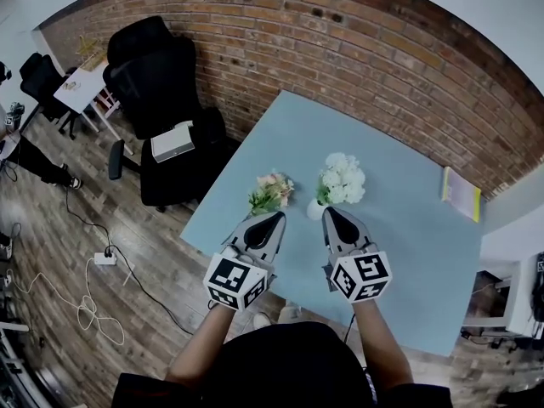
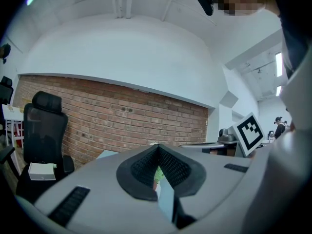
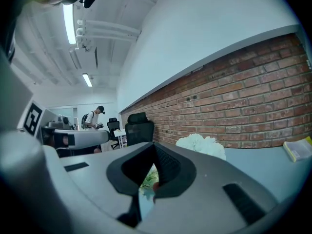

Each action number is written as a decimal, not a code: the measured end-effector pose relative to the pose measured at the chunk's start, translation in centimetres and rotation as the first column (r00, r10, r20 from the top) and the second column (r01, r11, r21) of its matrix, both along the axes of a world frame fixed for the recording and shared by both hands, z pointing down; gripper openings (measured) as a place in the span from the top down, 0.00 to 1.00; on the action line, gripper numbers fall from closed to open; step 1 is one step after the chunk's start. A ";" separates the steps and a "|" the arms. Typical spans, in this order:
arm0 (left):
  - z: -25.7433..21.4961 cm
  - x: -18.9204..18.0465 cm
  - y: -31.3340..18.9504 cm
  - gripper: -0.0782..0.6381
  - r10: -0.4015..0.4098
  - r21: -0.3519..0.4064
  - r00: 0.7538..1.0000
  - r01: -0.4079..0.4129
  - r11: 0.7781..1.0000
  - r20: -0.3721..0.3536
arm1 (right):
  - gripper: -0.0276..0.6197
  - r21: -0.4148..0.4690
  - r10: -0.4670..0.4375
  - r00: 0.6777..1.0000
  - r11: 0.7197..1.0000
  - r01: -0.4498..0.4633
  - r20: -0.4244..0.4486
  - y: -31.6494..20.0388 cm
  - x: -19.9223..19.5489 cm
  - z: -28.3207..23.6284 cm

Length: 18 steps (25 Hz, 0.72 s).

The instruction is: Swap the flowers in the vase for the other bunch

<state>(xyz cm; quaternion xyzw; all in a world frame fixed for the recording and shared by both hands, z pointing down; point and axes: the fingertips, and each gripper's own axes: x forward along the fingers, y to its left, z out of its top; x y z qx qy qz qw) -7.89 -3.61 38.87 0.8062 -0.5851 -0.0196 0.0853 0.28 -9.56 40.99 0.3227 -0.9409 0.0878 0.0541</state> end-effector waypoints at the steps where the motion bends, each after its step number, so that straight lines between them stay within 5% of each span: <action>1: 0.1 0.2 -0.4 0.88 0.003 -0.003 1.000 -0.003 1.000 0.002 | 0.94 -0.004 -0.002 1.000 1.000 0.002 0.001 -0.3 0.1 0.2; 18: 2.6 1.7 -4.4 0.88 0.032 -0.067 0.999 -0.032 0.997 0.006 | 0.93 -0.085 0.024 1.000 0.996 -0.024 -0.003 -4.3 1.7 4.0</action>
